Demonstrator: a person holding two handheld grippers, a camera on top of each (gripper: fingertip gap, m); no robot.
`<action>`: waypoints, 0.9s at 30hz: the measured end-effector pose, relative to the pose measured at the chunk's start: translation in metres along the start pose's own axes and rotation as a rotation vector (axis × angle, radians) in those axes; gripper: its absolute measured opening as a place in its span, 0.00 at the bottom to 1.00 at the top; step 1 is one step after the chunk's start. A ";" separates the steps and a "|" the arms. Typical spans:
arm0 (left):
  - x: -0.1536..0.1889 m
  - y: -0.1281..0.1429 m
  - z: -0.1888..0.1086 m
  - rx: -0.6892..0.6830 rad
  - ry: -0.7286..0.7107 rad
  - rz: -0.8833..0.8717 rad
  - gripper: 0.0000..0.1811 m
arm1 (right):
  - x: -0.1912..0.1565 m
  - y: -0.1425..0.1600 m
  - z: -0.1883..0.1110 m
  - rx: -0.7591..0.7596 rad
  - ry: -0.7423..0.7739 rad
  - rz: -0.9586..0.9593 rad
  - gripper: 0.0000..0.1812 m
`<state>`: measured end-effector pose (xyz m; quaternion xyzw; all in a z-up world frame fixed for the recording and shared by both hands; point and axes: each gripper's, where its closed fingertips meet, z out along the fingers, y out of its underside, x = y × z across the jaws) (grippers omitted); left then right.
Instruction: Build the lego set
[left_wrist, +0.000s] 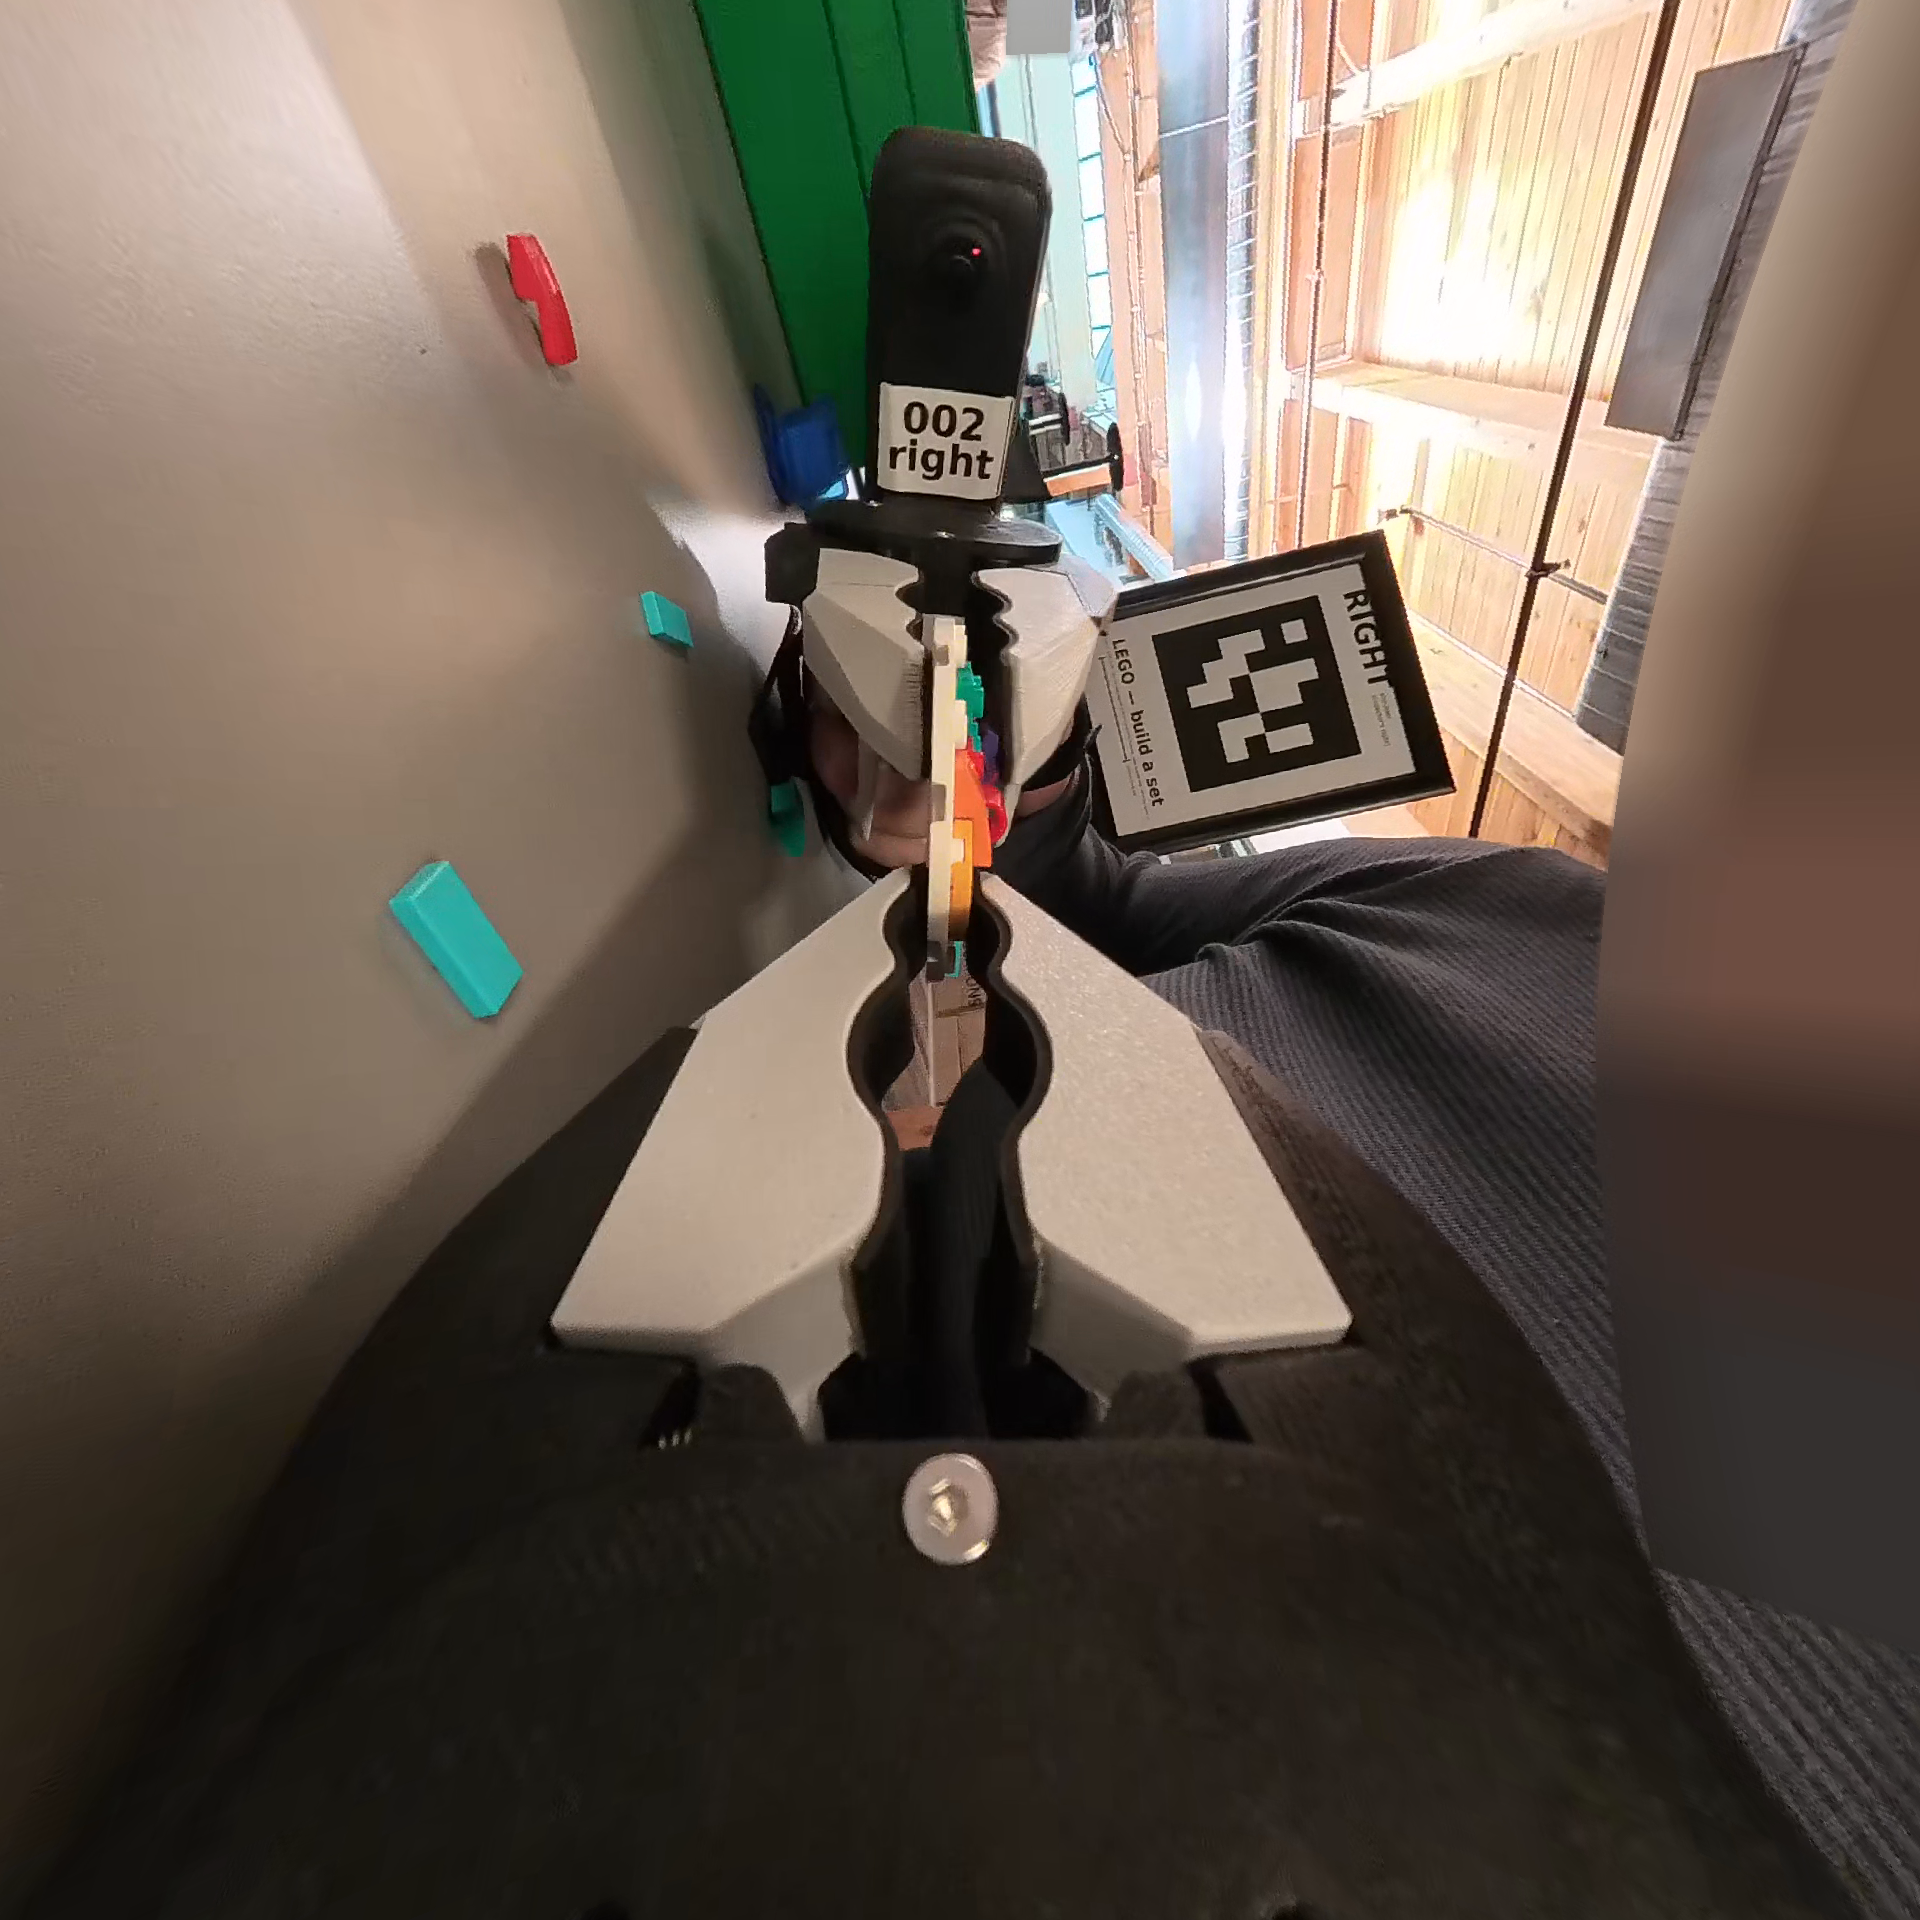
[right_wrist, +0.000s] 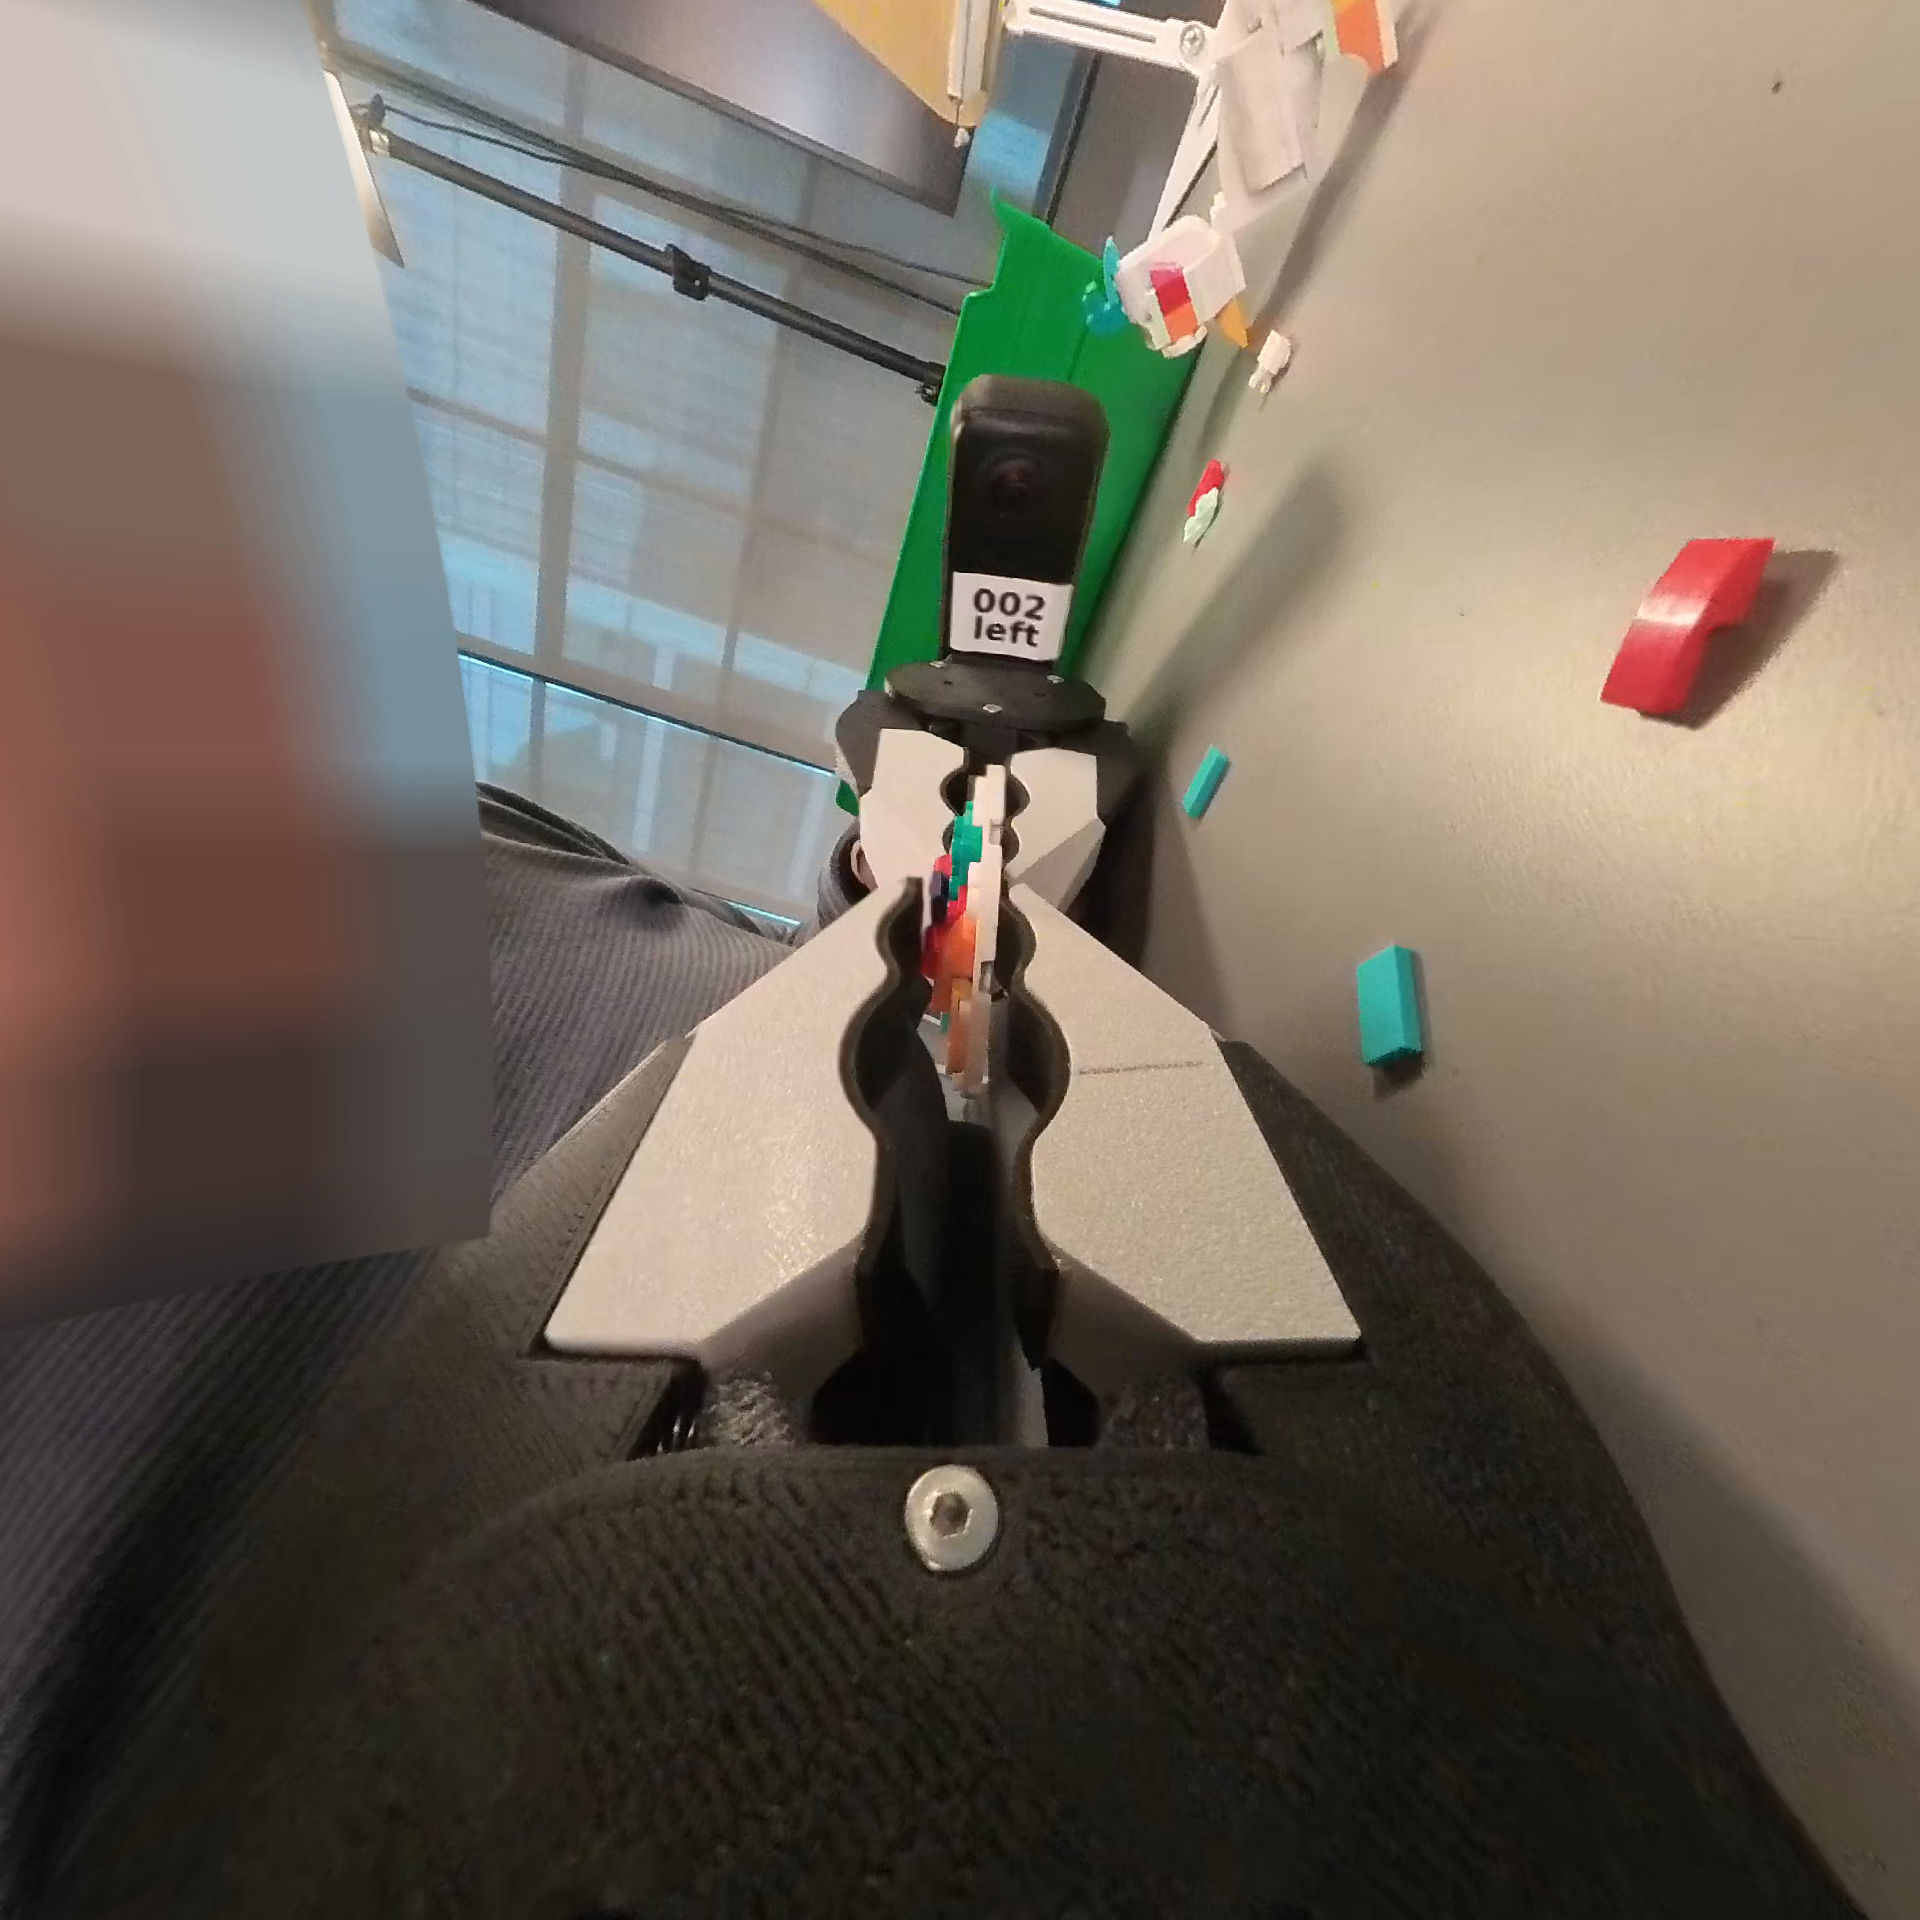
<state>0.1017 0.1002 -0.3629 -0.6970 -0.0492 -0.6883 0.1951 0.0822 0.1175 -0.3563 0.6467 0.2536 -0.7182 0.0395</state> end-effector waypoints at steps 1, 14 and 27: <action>0.000 0.000 0.000 0.001 0.001 -0.003 0.03 | 0.000 0.000 0.000 0.000 -0.004 0.000 0.07; -0.002 -0.007 -0.001 0.045 -0.004 -0.019 0.03 | -0.004 -0.017 -0.011 0.075 0.093 -0.203 0.18; -0.006 -0.006 0.000 0.031 -0.022 -0.046 0.03 | -0.013 -0.011 -0.007 -0.349 0.498 -1.143 0.13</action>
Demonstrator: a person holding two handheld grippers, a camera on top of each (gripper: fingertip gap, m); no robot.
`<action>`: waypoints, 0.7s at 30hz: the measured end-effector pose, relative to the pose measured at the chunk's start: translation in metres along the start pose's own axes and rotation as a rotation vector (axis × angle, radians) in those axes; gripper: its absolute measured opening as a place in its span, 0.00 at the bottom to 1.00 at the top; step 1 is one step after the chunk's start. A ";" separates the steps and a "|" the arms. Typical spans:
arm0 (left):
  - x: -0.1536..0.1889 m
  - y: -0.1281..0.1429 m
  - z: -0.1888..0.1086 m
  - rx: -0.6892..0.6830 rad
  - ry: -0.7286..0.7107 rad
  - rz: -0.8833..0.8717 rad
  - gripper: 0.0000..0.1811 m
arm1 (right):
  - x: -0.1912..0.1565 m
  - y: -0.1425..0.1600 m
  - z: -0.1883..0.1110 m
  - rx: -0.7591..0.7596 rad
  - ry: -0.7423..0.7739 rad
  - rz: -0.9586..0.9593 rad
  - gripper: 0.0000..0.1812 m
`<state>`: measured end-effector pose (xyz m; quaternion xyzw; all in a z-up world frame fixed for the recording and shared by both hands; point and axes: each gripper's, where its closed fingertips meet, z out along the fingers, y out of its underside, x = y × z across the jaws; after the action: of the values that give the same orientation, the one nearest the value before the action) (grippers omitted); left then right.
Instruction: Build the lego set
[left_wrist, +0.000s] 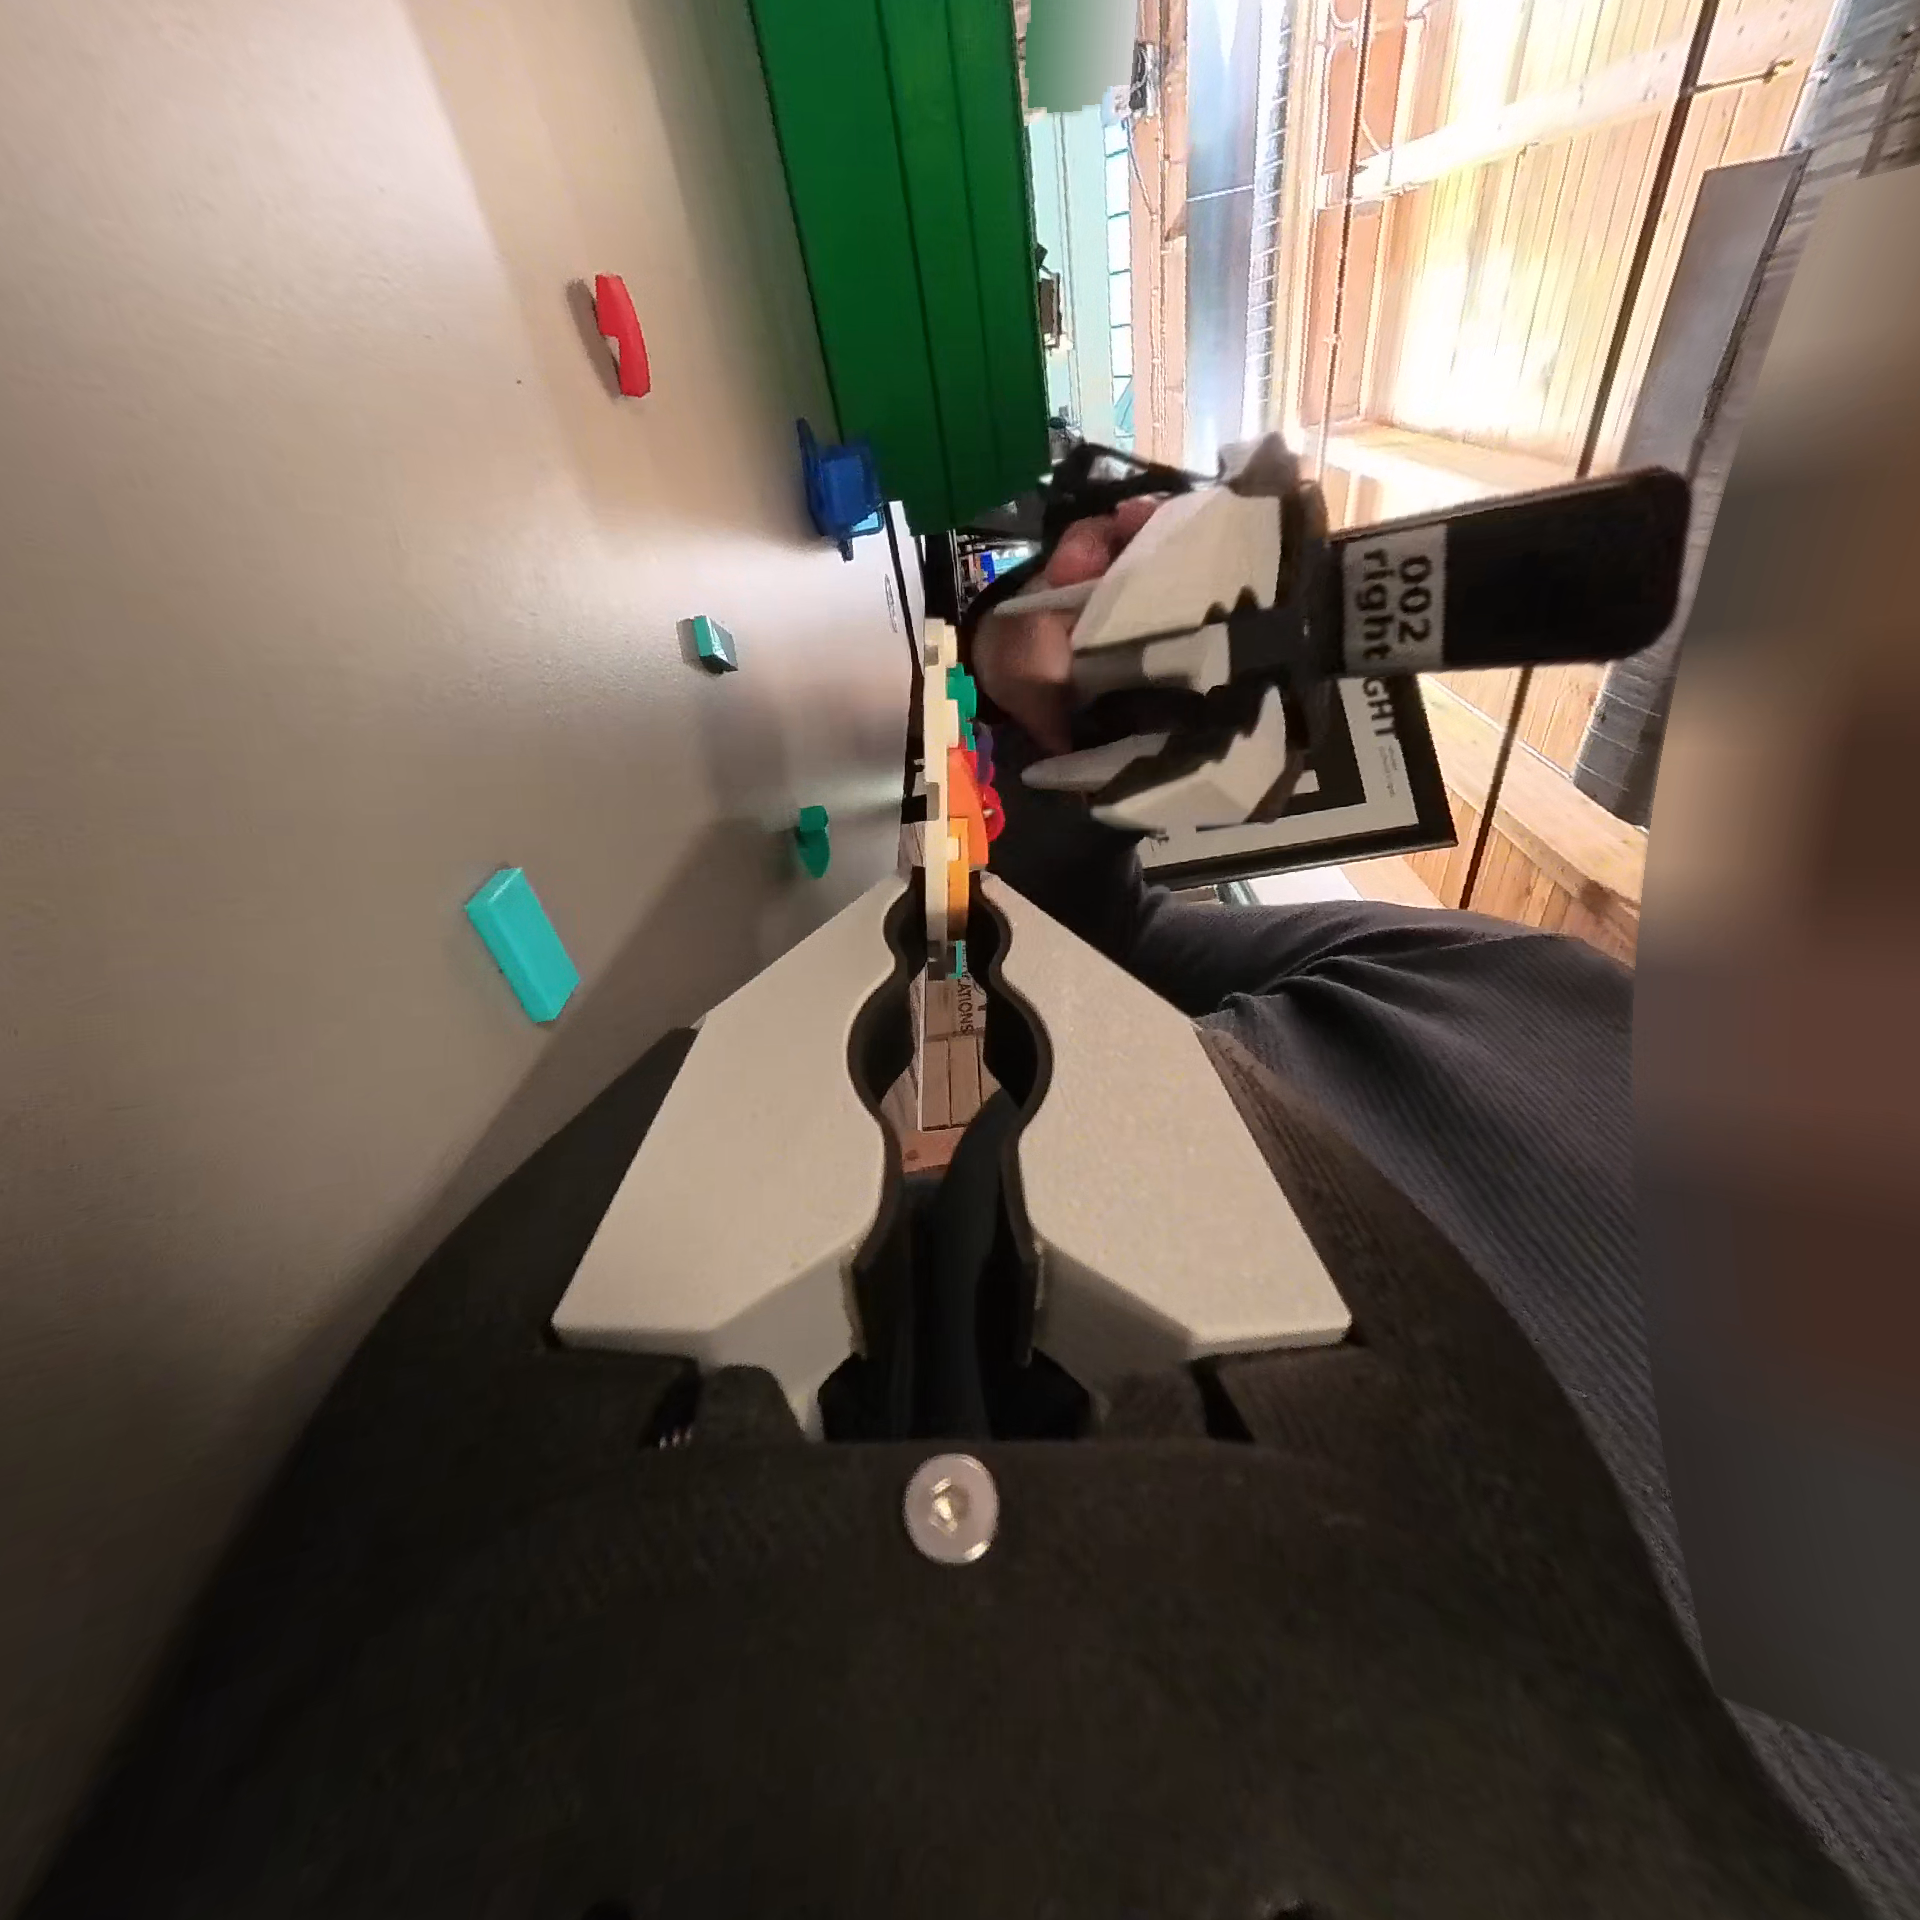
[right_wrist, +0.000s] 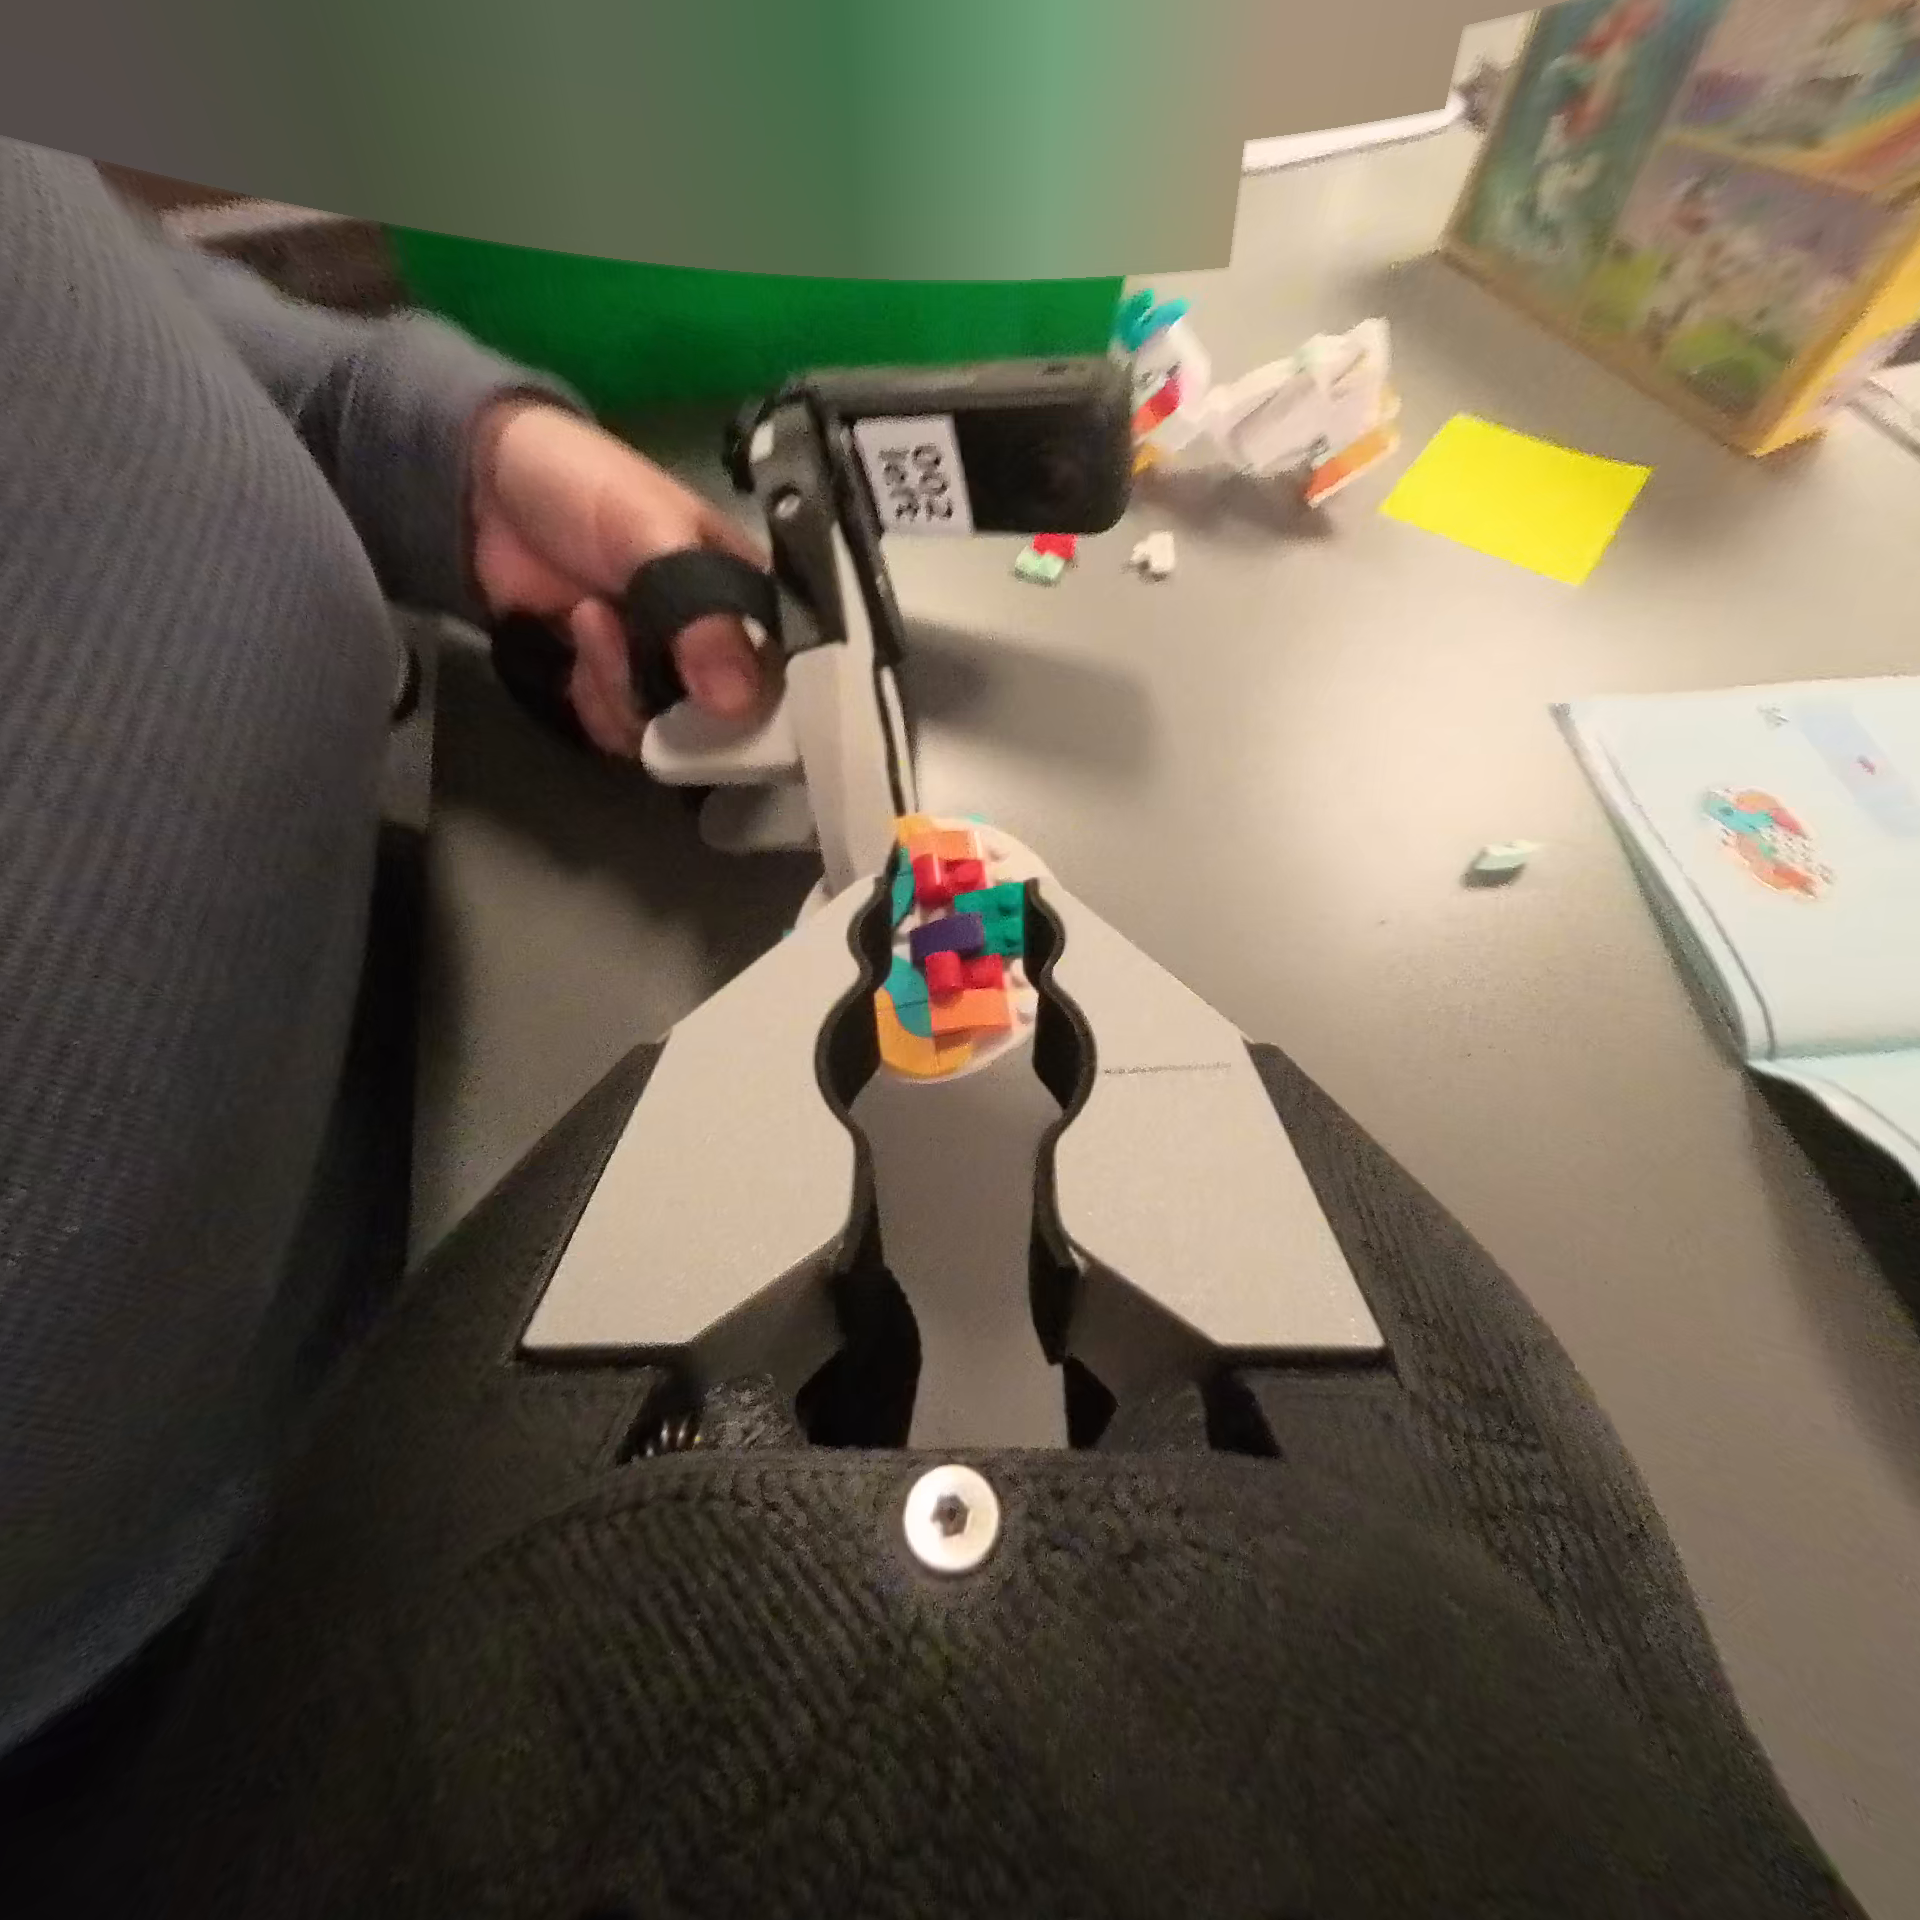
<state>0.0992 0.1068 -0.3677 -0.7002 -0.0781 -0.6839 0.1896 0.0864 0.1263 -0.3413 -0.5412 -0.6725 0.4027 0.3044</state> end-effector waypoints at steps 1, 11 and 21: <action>0.000 0.000 0.000 -0.001 0.001 0.000 0.03 | -0.002 0.003 0.003 -0.038 -0.010 -0.027 0.13; 0.000 0.001 0.000 -0.003 0.002 0.004 0.03 | -0.004 0.016 0.012 -0.165 0.008 -0.133 0.08; 0.000 0.000 0.000 -0.003 0.002 0.002 0.03 | -0.005 0.007 0.011 -0.096 0.036 -0.133 0.00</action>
<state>0.0993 0.1063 -0.3676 -0.6997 -0.0763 -0.6847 0.1892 0.0818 0.1195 -0.3521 -0.5163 -0.7199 0.3391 0.3165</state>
